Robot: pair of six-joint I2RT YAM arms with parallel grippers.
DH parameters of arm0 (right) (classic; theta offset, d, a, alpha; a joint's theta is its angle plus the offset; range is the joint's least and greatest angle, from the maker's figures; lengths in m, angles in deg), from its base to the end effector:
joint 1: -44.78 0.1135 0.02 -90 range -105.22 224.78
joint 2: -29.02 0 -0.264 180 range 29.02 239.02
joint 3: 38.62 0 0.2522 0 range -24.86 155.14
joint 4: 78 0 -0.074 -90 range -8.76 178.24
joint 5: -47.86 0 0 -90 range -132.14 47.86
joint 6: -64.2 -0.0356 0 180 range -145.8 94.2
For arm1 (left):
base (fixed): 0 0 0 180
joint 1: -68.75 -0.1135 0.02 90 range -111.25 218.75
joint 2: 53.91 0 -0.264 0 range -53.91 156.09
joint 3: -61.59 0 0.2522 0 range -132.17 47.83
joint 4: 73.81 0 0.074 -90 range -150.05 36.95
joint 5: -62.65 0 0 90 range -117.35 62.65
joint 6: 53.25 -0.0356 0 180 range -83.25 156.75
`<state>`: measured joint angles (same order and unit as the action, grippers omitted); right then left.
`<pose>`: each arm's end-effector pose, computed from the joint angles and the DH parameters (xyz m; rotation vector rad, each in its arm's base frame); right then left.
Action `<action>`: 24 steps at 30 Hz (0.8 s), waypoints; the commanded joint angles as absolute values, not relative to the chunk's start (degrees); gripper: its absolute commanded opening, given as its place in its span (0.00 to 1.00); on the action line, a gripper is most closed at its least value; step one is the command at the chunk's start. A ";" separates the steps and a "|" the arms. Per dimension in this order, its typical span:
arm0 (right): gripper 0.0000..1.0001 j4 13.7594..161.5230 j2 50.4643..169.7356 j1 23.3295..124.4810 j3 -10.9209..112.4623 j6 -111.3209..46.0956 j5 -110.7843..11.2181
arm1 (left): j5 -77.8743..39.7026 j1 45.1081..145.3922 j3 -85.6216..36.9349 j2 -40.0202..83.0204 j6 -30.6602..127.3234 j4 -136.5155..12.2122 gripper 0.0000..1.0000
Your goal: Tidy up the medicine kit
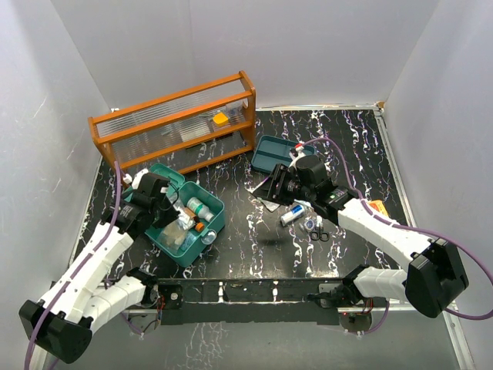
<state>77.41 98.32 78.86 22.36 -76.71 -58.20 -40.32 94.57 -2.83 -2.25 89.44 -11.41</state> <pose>0.2157 0.1578 0.2652 0.1654 2.3500 1.1075 0.1588 -0.0680 0.2934 -0.6650 2.3460 -0.3522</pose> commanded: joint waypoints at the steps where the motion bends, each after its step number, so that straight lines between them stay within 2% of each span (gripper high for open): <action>1: 0.42 80.04 97.22 78.92 22.45 -77.06 -58.12 | -40.16 93.56 0.03 -3.85 90.11 -10.11 0.04; 5: 0.42 80.49 97.90 78.92 22.33 -77.73 -58.61 | -41.15 93.54 1.82 -3.54 92.54 -8.21 0.05; 11: 0.41 81.34 98.10 78.96 22.25 -77.83 -58.67 | -47.97 93.54 2.10 -4.53 94.63 -4.97 0.14; 17: 0.41 81.92 98.62 78.92 22.75 -78.17 -58.74 | -50.01 93.54 -0.38 -2.25 90.64 -4.25 0.37; 19: 0.41 82.08 98.81 78.92 22.76 -78.26 -58.83 | -51.61 93.54 -2.31 -1.39 89.65 -2.41 0.41; 24: 0.41 82.26 99.23 78.97 22.59 -78.27 -59.01 | -50.98 93.54 -6.01 -0.99 87.44 -1.08 0.42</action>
<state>78.19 99.06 78.86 22.16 -78.03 -58.57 -49.13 93.94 -1.87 -0.85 90.18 -3.84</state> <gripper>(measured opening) 0.413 0.415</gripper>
